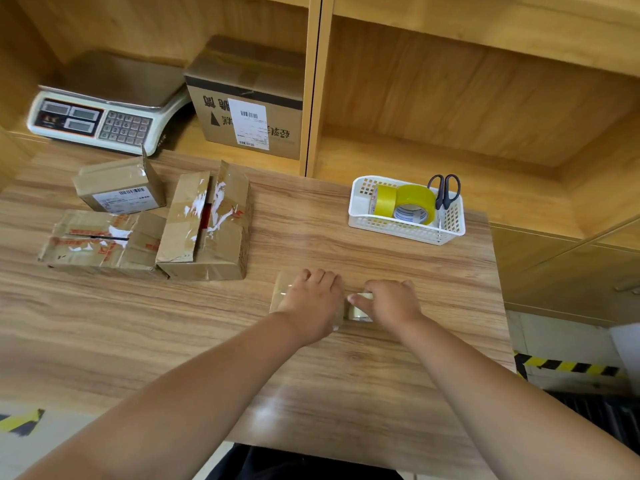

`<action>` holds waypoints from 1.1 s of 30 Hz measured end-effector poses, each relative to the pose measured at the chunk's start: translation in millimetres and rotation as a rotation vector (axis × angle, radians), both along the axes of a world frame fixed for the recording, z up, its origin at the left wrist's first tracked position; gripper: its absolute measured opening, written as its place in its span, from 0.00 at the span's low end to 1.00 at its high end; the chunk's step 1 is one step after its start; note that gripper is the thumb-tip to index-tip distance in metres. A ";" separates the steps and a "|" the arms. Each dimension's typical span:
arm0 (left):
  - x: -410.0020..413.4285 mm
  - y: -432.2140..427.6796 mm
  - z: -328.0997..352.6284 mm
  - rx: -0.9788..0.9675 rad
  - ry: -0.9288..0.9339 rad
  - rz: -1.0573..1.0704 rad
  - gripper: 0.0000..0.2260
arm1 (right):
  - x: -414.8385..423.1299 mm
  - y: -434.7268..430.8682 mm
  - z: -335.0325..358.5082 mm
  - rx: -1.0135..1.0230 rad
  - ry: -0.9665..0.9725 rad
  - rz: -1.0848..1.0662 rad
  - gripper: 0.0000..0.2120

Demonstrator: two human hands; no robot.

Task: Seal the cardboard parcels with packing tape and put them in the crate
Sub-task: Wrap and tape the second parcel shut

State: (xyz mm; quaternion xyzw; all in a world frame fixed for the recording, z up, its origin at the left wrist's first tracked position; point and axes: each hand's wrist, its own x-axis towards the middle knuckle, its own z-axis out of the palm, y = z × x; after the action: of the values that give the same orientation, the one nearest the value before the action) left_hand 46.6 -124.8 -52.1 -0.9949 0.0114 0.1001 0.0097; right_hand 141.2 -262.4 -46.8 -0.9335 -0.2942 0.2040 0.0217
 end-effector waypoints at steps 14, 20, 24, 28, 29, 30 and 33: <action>-20.6 52.1 24.7 -0.694 -0.026 0.304 0.42 | 14.2 -1.9 56.5 0.394 0.280 -0.073 0.23; -36.2 52.1 11.5 -0.991 0.010 0.511 0.43 | 5.1 23.6 80.8 0.550 0.339 -0.074 0.21; -47.5 53.9 1.1 -1.000 0.087 0.540 0.42 | -12.3 42.2 79.7 0.467 0.296 0.073 0.21; -51.1 55.0 2.7 -0.979 0.066 0.499 0.48 | -25.0 50.5 74.7 0.485 0.305 0.126 0.19; -50.7 54.5 3.1 -0.966 0.052 0.491 0.47 | -25.8 51.3 74.2 0.486 0.300 0.129 0.18; -50.6 54.2 2.3 -0.949 0.043 0.485 0.46 | -26.1 51.7 73.7 0.482 0.295 0.132 0.18; -52.0 55.7 0.1 -0.912 0.027 0.500 0.44 | -23.5 49.0 70.5 0.450 0.294 0.114 0.19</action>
State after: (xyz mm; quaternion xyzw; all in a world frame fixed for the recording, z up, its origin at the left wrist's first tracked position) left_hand -5.4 -69.1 -52.0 -0.8688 -0.1841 0.0969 -0.4493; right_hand 117.8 -213.4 23.6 -0.8475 -0.3778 0.2677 0.2596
